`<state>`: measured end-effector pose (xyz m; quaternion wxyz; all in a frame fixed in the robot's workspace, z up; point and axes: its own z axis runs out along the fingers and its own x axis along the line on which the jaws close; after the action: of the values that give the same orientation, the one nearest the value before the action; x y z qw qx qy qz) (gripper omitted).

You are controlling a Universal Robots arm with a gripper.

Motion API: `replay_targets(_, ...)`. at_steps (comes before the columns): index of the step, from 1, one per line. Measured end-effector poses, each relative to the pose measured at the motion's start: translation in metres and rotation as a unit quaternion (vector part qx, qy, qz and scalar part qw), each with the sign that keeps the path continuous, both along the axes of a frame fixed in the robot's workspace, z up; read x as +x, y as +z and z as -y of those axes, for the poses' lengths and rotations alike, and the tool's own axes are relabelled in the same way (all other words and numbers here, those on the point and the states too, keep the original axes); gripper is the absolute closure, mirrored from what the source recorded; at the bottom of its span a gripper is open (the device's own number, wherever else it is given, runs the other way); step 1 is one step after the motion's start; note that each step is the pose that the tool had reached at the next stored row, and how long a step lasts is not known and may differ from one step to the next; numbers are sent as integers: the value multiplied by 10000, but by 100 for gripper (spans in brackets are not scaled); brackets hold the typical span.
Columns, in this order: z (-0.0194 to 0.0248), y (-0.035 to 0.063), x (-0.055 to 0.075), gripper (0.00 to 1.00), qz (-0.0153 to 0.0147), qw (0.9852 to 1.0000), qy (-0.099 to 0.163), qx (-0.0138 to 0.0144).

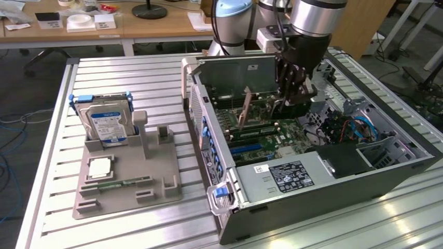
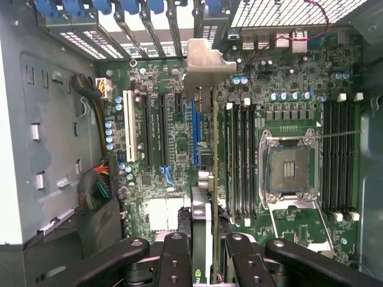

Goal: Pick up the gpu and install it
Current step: 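Insert the gpu into the slot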

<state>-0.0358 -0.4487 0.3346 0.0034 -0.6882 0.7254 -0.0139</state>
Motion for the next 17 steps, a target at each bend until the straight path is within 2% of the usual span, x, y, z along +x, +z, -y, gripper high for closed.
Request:
replay_targets(4,-1,-18,-55,73,0,10000,2,0)
replay_targets(8,17,-47,-68,73,0,10000,28,1)
replay_targets(17,18,-83,-81,73,0,10000,53,3)
